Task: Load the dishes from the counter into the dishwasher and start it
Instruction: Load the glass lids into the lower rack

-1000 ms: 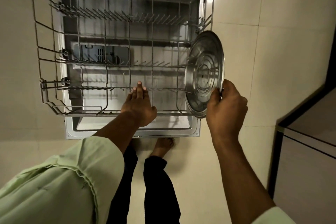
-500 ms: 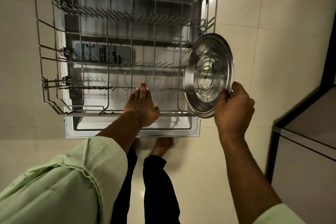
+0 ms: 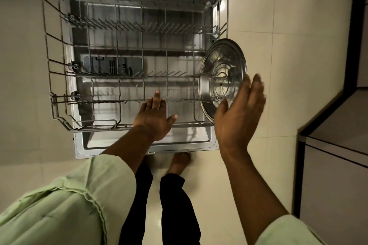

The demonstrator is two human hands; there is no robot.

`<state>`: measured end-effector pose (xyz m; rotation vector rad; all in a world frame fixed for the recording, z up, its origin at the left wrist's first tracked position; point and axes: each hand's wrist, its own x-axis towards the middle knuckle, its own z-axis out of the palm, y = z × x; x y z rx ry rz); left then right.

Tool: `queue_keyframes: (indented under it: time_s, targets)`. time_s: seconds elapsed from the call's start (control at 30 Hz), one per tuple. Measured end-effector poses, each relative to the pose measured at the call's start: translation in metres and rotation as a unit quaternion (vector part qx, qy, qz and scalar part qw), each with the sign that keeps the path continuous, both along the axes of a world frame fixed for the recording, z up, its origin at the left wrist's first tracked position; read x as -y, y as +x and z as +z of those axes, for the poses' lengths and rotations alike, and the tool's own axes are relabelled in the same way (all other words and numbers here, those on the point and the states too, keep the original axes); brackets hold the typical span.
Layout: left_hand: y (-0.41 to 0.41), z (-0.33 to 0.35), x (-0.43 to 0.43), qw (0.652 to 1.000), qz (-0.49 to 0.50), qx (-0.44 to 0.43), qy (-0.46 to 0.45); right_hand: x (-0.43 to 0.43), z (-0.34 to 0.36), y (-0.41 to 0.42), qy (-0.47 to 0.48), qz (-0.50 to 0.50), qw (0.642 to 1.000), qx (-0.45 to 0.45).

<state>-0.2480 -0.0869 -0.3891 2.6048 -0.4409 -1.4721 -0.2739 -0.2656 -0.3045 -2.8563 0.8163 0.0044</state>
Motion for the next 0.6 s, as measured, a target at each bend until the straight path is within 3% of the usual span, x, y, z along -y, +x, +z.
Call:
queue_keyframes:
  time_s: [0.33,0.6]
  targets:
    - [-0.015,0.026,-0.032,0.999,-0.001,0.051,-0.001,-0.044,0.008,-0.012,0.064,0.143,0.977,-0.147]
    - [-0.044,0.104,-0.078,0.992,0.058,0.112,-0.025,-0.099,0.056,-0.026,0.114,0.205,0.961,-0.149]
